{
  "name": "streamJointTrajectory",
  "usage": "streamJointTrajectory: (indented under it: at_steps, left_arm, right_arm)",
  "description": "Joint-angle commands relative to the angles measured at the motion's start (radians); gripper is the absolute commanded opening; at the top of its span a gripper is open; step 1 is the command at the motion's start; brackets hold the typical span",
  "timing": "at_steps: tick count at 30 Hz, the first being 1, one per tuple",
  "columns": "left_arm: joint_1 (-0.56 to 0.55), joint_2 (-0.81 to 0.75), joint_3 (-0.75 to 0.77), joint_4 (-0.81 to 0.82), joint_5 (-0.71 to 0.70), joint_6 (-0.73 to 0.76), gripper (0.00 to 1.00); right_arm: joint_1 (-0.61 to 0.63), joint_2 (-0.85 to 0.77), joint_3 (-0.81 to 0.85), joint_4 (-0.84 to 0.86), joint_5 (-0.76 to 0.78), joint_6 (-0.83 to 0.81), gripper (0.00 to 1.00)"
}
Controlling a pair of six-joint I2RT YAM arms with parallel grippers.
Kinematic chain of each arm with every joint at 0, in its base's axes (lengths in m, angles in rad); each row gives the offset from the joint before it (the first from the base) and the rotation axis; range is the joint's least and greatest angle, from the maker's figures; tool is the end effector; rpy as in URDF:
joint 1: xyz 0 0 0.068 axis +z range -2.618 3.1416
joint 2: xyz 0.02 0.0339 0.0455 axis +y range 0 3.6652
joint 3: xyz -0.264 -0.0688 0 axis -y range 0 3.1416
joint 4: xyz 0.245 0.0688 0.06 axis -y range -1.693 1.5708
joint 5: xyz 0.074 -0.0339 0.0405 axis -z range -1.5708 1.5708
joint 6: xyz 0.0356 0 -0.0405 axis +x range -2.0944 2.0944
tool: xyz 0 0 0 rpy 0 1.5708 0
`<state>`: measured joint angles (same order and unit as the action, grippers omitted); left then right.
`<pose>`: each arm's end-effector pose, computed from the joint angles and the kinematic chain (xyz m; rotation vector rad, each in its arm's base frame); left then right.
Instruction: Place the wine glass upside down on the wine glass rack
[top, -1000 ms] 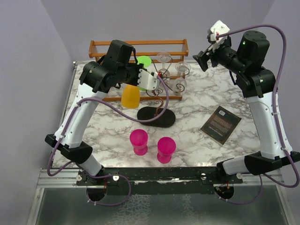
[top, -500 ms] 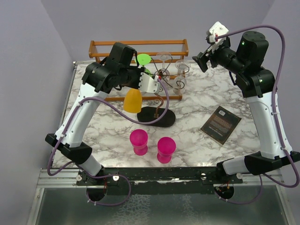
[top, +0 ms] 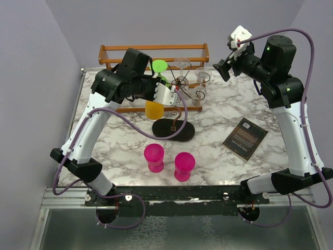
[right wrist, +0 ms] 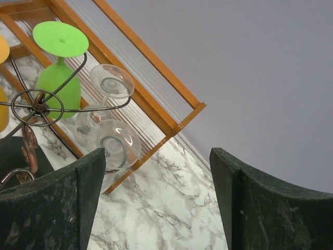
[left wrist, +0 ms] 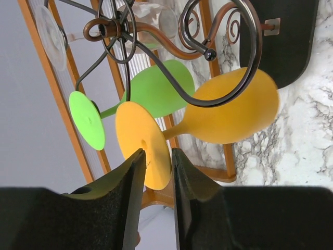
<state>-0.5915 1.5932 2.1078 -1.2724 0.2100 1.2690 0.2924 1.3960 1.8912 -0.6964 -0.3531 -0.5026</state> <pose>0.2355 -0.1671 0.4755 1.9128 1.2952 0.1007 0.2515 0.0886 0.5212 -0.9093 1.5094 0.1600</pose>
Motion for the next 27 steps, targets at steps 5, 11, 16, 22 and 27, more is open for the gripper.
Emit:
streamJointTrajectory:
  at_steps: [5,11,16,22,27]
  left_arm:
    - [-0.007,-0.041,0.042,-0.035,0.079,-0.054,0.43]
    - [-0.007,-0.080,0.076,-0.024,0.115,-0.195,0.63]
    - [-0.007,-0.151,0.006,-0.014,0.134,-0.375,0.74]
    - [0.053,-0.297,-0.157,-0.143,0.348,-0.317,0.75]
    - [0.064,-0.376,-0.418,-0.148,0.419,-0.275,0.75]
  right_arm:
    - [-0.006,-0.003,-0.007,-0.043,-0.011,-0.019,0.81]
    - [-0.006,-0.045,-0.051,-0.092,-0.014,-0.037,0.80]
    - [-0.007,-0.108,-0.099,-0.167,-0.080,-0.084,0.80]
    - [-0.007,-0.168,-0.160,-0.202,-0.067,-0.127,0.80]
    - [-0.016,-0.163,-0.157,-0.214,-0.080,-0.128,0.80]
